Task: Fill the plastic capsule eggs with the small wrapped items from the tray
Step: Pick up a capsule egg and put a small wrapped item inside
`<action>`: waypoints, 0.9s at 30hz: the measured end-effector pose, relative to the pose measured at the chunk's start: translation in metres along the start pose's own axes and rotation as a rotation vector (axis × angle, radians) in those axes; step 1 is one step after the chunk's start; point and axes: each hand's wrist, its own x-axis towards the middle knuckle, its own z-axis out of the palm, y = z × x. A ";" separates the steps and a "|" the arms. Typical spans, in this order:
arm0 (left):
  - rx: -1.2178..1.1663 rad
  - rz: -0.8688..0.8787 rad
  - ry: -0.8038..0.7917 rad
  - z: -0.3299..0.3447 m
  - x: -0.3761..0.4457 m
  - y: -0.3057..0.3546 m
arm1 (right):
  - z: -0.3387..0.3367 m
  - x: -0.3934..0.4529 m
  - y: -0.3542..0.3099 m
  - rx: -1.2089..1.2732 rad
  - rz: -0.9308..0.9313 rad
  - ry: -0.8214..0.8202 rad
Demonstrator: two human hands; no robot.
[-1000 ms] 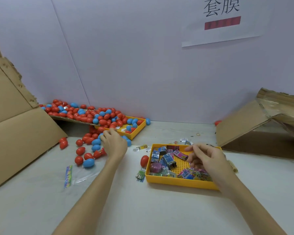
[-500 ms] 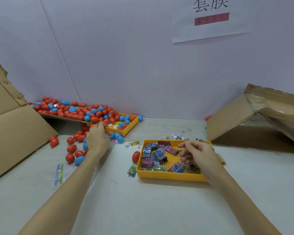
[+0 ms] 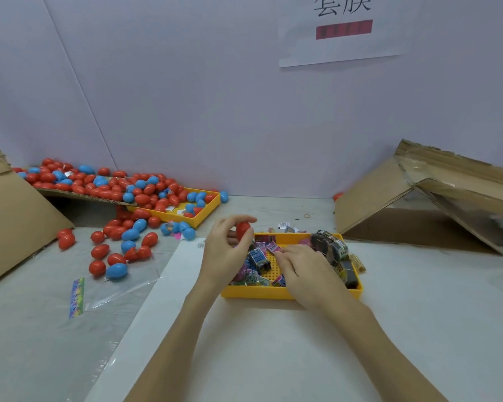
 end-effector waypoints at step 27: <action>0.536 0.500 -0.226 -0.002 -0.005 -0.003 | -0.021 -0.011 -0.003 0.303 -0.275 0.308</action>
